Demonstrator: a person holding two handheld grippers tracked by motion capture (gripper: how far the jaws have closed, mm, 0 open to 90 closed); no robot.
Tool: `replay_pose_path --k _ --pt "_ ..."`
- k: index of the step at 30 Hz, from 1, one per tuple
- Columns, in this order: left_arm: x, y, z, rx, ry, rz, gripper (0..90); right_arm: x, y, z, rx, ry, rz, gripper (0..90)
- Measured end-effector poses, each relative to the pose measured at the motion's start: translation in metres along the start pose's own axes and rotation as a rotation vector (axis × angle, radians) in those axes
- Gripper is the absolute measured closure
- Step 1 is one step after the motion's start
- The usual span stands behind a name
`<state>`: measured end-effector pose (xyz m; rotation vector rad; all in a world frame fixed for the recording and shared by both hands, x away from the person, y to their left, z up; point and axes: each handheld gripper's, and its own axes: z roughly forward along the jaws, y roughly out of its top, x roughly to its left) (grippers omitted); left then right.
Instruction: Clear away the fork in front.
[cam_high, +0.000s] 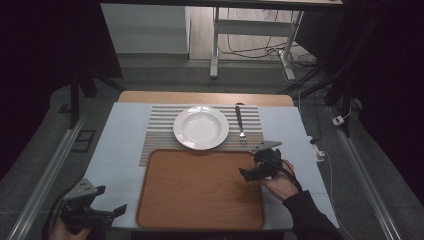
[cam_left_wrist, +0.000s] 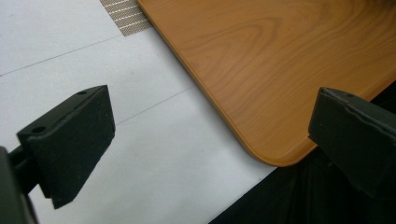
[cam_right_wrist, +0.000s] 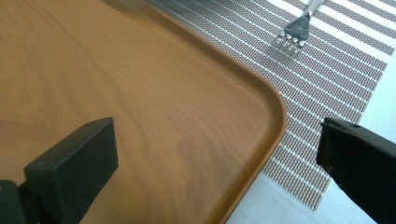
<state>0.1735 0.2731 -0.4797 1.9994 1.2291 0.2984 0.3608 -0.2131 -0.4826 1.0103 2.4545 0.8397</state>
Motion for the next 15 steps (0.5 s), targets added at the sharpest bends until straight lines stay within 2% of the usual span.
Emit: replay_pose_path --k 10,15 --pt "0.0 0.0 0.0 0.0 -0.001 -0.001 0.8 -0.003 0.013 0.02 0.024 -0.003 -0.053 0.0" --pt "0.0 0.0 0.0 -0.002 -0.003 -0.002 0.8 -0.006 0.021 0.028 0.039 -0.046 -0.099 0.0"
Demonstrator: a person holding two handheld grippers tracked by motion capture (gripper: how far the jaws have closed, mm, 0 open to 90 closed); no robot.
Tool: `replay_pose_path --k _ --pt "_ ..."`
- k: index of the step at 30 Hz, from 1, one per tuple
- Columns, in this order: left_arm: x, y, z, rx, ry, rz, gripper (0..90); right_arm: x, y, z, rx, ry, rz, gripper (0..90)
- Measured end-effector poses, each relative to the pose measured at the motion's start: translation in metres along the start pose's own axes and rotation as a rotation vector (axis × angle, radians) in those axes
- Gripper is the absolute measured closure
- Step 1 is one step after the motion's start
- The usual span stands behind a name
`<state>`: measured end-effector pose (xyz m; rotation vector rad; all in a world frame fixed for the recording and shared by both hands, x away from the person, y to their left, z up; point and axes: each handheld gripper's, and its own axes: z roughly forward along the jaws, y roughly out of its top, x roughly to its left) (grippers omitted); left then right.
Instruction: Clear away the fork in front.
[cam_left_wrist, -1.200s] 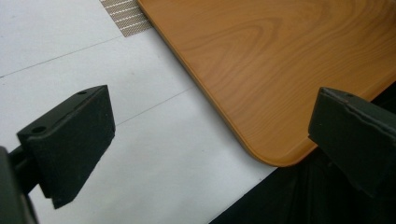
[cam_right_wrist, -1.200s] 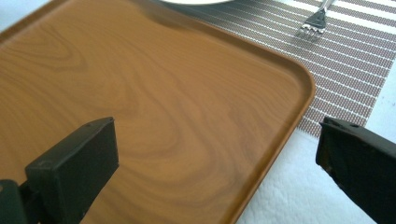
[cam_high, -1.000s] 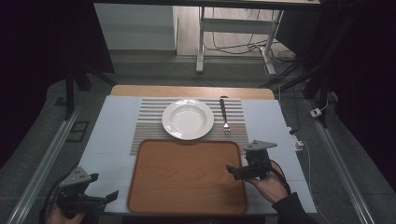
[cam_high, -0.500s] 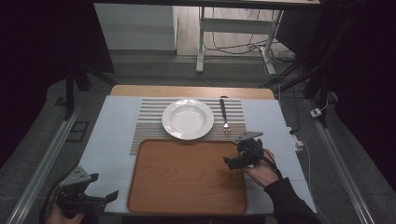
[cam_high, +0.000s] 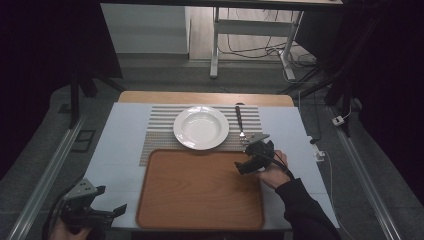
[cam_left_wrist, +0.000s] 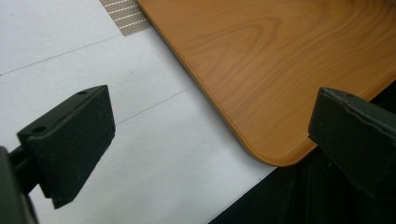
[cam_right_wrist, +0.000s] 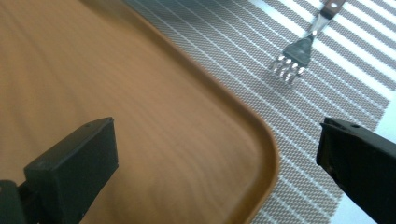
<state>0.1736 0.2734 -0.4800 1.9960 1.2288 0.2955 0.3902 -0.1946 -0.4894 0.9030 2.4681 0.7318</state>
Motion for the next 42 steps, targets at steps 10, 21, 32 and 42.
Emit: replay_pose_path --k 10,21,32,42 --pt "0.0 0.0 0.0 -0.001 -0.001 -0.001 0.9 -0.012 0.016 0.003 0.01 -0.097 -0.079 0.0" --pt "0.0 0.0 0.0 0.003 -0.004 0.0 0.9 -0.024 0.031 0.016 0.054 -0.251 -0.226 0.4" --pt "0.0 0.0 0.0 0.003 -0.005 -0.001 1.0 -0.021 0.041 0.04 0.162 -0.359 -0.51 11.4" --pt "0.0 0.0 0.0 0.006 -0.004 0.001 1.0 -0.016 0.041 0.062 0.228 -0.378 -0.671 30.0"
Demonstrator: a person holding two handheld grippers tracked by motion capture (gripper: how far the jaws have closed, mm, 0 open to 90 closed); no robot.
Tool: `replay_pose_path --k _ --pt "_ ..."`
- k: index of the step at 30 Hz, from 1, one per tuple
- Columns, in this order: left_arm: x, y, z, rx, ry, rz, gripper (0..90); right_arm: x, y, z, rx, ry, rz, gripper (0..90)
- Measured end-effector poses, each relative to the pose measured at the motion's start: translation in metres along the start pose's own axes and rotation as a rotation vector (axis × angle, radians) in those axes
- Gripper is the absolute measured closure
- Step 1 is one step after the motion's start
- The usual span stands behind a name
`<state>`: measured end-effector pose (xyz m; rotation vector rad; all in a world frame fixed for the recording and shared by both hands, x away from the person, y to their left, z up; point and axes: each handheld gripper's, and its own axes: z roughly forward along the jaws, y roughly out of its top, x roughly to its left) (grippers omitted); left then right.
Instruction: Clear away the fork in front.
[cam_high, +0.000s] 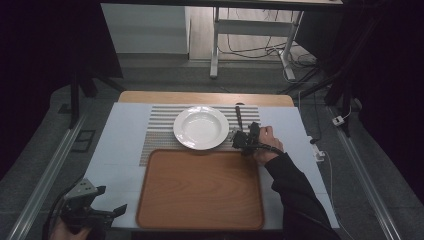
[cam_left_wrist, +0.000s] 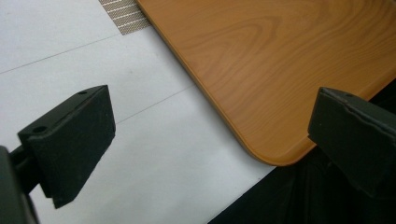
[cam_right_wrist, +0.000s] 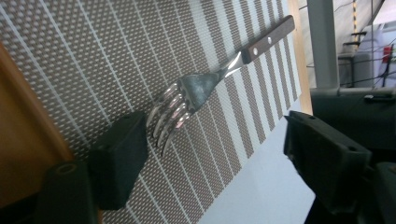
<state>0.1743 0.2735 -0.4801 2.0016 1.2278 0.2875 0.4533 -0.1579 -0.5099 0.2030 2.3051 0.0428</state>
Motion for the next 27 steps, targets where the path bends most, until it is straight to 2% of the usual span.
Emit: replay_pose_path --k 3,4,5,6,7,8,9,10,13,14,15,18,21,22,23,24,27 --pt "0.0 0.0 0.0 0.0 0.0 0.0 1.0 0.005 0.003 0.003 -0.001 -0.009 -0.04 37.7" --pt "0.0 0.0 0.0 0.001 0.0 0.0 1.0 0.007 0.004 0.003 -0.006 -0.028 -0.063 40.6" --pt "0.0 0.0 0.0 0.002 0.0 0.0 1.0 0.008 0.004 0.004 -0.008 -0.017 -0.081 44.7" --pt "0.0 0.0 0.0 0.002 0.0 0.001 1.0 0.01 0.005 0.005 -0.002 -0.038 -0.099 51.0" --pt "0.0 0.0 0.0 0.0 0.0 0.001 1.0 0.01 0.005 0.005 -0.002 -0.038 -0.099 51.0" --pt "0.0 0.0 0.0 0.0 0.001 0.002 1.0 0.016 0.006 0.007 -0.003 -0.028 -0.13 65.5" --pt "0.0 0.0 0.0 0.0 0.001 0.003 1.0 0.018 0.006 0.007 0.013 -0.05 -0.14 74.1" --pt "0.0 0.0 0.0 0.0 0.002 0.003 1.0 0.02 0.006 0.008 0.017 -0.023 -0.144 82.6" --pt "0.0 0.0 0.0 0.001 0.0 0.004 1.1 0.029 0.006 0.011 0.025 -0.09 -0.189 88.4" --pt "0.0 0.0 0.0 0.001 0.0 0.004 1.1 0.03 0.006 0.008 0.059 -0.093 -0.185 89.1" --pt "0.0 0.0 0.0 0.001 0.0 0.004 1.0 0.029 0.006 0.008 0.037 -0.111 -0.196 89.6" --pt "0.0 0.0 0.0 0.0 -0.001 0.005 1.0 0.025 0.006 0.002 0.033 -0.119 -0.172 90.0" --pt "0.0 0.0 0.0 0.0 -0.001 0.006 1.1 0.02 0.002 -0.005 -0.009 -0.136 -0.128 90.0" --pt "-0.001 0.0 0.0 0.0 -0.003 0.006 1.1 0.017 0.002 -0.011 0.009 -0.119 -0.118 90.0" --pt "-0.001 0.0 0.0 0.0 -0.002 0.007 1.1 0.015 0.0 -0.013 -0.017 -0.101 -0.093 90.0" --pt "-0.001 0.0 0.0 0.001 -0.004 0.008 1.1 0.013 -0.001 -0.018 -0.013 -0.101 -0.086 90.0" --pt "-0.001 0.0 0.0 0.005 -0.003 0.016 1.1 0.009 -0.007 -0.028 -0.06 -0.04 -0.016 90.0"
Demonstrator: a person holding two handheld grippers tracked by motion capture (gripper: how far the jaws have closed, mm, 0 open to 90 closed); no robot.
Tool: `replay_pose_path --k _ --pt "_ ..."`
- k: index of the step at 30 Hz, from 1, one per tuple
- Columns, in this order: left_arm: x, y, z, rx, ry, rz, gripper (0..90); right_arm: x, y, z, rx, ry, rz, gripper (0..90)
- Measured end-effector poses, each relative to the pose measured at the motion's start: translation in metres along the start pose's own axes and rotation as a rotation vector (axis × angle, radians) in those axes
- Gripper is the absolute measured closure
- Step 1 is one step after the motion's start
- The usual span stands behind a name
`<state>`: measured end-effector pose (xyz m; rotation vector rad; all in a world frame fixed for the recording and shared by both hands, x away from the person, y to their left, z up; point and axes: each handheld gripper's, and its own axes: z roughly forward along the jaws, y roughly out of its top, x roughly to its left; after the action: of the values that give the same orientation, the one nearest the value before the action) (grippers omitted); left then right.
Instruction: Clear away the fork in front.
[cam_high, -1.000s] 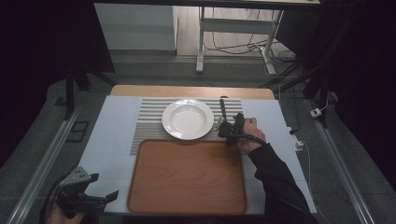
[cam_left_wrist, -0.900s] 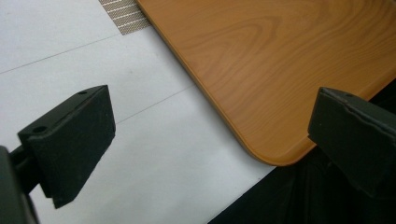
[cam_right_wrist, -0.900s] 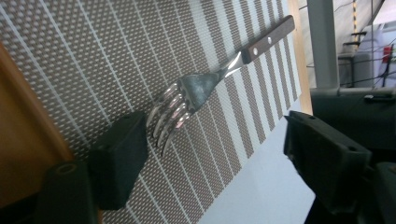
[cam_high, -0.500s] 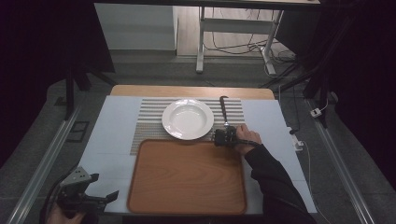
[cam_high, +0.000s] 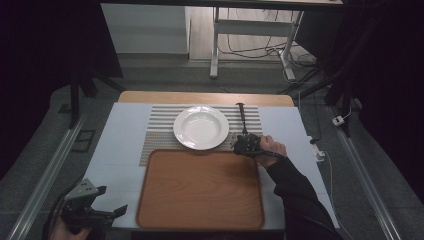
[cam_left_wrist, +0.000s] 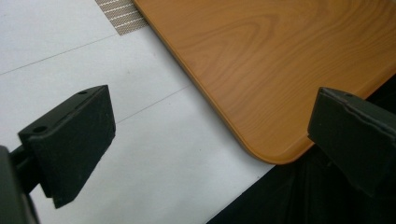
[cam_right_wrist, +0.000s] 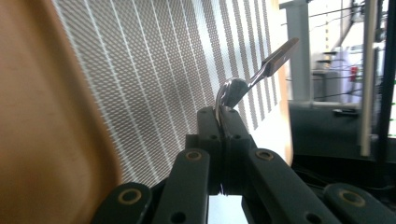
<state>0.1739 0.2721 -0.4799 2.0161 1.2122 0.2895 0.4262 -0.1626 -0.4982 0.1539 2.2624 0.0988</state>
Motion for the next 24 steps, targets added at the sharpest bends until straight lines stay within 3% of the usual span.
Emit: replay_pose_path --k 2,7,8,9,11,16,20,22,24 --pt "-0.001 0.0 0.0 0.002 0.004 0.004 1.1 0.0 -0.002 -0.004 -0.003 -0.004 0.017 90.0" --pt "0.0 0.0 0.0 -0.001 0.0 -0.001 1.0 -0.007 -0.013 -0.023 -0.071 0.062 0.132 90.0" --pt "0.0 0.0 0.0 -0.001 -0.001 -0.001 1.0 -0.007 -0.013 -0.023 -0.071 0.062 0.132 90.0" --pt "0.0 0.0 0.0 0.0 -0.003 -0.001 1.0 -0.009 -0.016 -0.029 -0.099 0.085 0.188 90.0" --pt "0.0 0.0 0.0 0.0 -0.007 -0.001 1.0 -0.012 -0.02 -0.035 -0.132 0.1 0.238 90.0" --pt "0.0 0.0 0.0 0.001 -0.015 0.0 1.1 -0.016 -0.029 -0.052 -0.211 0.178 0.363 90.0" --pt "0.0 0.001 0.001 0.004 -0.014 0.007 0.9 -0.017 -0.036 -0.064 -0.289 0.255 0.434 90.0" --pt "0.0 0.001 0.001 0.004 -0.017 0.009 0.6 -0.017 -0.039 -0.066 -0.309 0.271 0.446 90.0" --pt "0.0 0.001 0.0 0.002 -0.022 0.011 0.0 -0.017 -0.044 -0.075 -0.361 0.318 0.51 90.0"
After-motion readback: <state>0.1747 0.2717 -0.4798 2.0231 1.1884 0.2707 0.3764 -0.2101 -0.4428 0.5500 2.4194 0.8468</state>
